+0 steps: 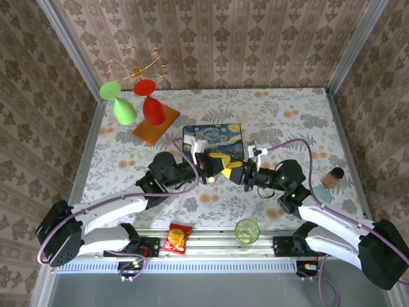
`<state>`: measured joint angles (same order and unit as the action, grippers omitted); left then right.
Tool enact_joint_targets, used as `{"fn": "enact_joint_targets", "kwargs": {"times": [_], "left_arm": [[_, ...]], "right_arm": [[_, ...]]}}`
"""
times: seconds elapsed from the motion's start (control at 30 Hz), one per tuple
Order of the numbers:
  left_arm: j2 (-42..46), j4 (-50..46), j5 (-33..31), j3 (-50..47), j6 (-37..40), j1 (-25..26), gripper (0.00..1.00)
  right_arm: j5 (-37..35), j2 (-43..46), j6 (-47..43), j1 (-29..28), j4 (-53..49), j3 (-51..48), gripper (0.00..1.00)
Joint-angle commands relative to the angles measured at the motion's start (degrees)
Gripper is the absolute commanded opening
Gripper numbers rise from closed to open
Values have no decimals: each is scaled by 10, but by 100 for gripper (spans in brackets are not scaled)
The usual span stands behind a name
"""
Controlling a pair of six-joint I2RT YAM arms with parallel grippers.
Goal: Unlock the padlock with the key
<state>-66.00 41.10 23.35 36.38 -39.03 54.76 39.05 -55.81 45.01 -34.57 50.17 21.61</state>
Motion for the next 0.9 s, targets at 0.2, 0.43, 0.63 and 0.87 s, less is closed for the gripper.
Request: {"fn": "enact_joint_targets", "kwargs": {"times": [0.2,0.43,0.63,0.87], "left_arm": [[6,31,-8,-11,-8,2,0],[3,33,1,-4,-11,3,0],[-1,37,2,-5,-14,3,0],[-2,40,-2,-8,-13,3,0]], "right_arm": [[-25,24,-9,-5,-35,-7,56],[-17,19,-12,-5,-11,-3,44],[-7,7,-3,-6,10,-5,27],[-3,1,2,-10,29,-9,17]]}}
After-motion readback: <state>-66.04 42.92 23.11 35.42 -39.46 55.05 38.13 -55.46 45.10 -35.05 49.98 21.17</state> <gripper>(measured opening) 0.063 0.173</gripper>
